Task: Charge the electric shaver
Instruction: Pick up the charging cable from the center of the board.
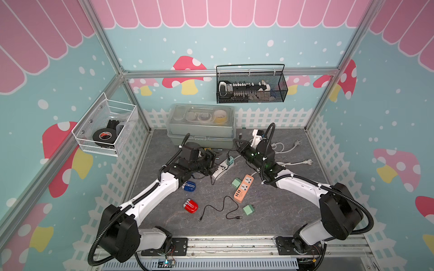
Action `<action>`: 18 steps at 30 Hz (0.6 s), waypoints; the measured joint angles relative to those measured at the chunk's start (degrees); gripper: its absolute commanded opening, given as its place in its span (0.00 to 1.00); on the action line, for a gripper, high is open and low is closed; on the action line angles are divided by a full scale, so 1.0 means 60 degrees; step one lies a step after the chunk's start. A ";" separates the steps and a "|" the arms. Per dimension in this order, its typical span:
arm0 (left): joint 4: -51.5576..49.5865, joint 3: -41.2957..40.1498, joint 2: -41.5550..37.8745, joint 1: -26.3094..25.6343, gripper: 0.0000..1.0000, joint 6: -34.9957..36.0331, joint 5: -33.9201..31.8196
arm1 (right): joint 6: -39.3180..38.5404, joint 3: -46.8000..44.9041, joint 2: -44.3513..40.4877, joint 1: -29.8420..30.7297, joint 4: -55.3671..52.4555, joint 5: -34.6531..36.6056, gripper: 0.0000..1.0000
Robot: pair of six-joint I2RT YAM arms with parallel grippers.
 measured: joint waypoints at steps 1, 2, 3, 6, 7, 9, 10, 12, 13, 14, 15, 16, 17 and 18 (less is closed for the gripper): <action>0.0397 -0.0091 0.0062 -0.0095 0.75 -0.0350 -0.0058 | 0.0412 0.0000 0.0015 0.0000 0.0120 0.0164 0.00; 0.0943 -0.0193 0.0135 -0.0178 0.76 -0.0747 -0.0153 | 0.0801 0.0000 0.0011 0.0000 0.0222 0.0313 0.00; 0.1362 -0.0262 0.0182 -0.0211 0.76 -0.1067 -0.0240 | 0.1060 0.0004 -0.0004 0.0000 0.0302 0.0433 0.00; 0.2667 -0.0375 0.0423 -0.0299 0.76 -0.1949 -0.0565 | 0.1741 0.0007 -0.0117 0.0004 0.0273 0.0718 0.00; 0.3038 -0.0372 0.0543 -0.0331 0.76 -0.2167 -0.0637 | 0.1927 0.0004 -0.0178 0.0011 0.0259 0.0798 0.00; 0.3570 -0.0317 0.0809 -0.0433 0.76 -0.2484 -0.0725 | 0.2204 0.0004 -0.0273 0.0044 0.0259 0.0918 0.00; 0.3821 -0.0222 0.1016 -0.0514 0.76 -0.2637 -0.0736 | 0.2324 0.0004 -0.0321 0.0062 0.0259 0.0951 0.00; 0.4218 -0.0022 0.1395 -0.0663 0.73 -0.2845 -0.0729 | 0.2477 0.0000 -0.0375 0.0106 0.0262 0.1009 0.00; 0.4375 0.0095 0.1581 -0.0743 0.70 -0.2947 -0.0714 | 0.2543 -0.0004 -0.0390 0.0109 0.0266 0.1020 0.00; 0.4554 0.0215 0.1770 -0.0831 0.69 -0.3053 -0.0685 | 0.2590 -0.0015 -0.0401 0.0117 0.0266 0.1035 0.00; 0.4674 0.0277 0.1891 -0.0892 0.68 -0.3126 -0.0659 | 0.2626 -0.0033 -0.0404 0.0117 0.0270 0.1053 0.00; 0.4856 0.0313 0.2000 -0.0969 0.67 -0.3220 -0.0652 | 0.2663 -0.0066 -0.0412 0.0117 0.0273 0.1078 0.00; 0.5002 0.0328 0.2076 -0.1035 0.65 -0.3300 -0.0656 | 0.2703 -0.0106 -0.0423 0.0117 0.0270 0.1089 0.00; 0.5104 0.0328 0.2120 -0.1078 0.64 -0.3384 -0.0659 | 0.2732 -0.0146 -0.0433 0.0117 0.0270 0.1089 0.00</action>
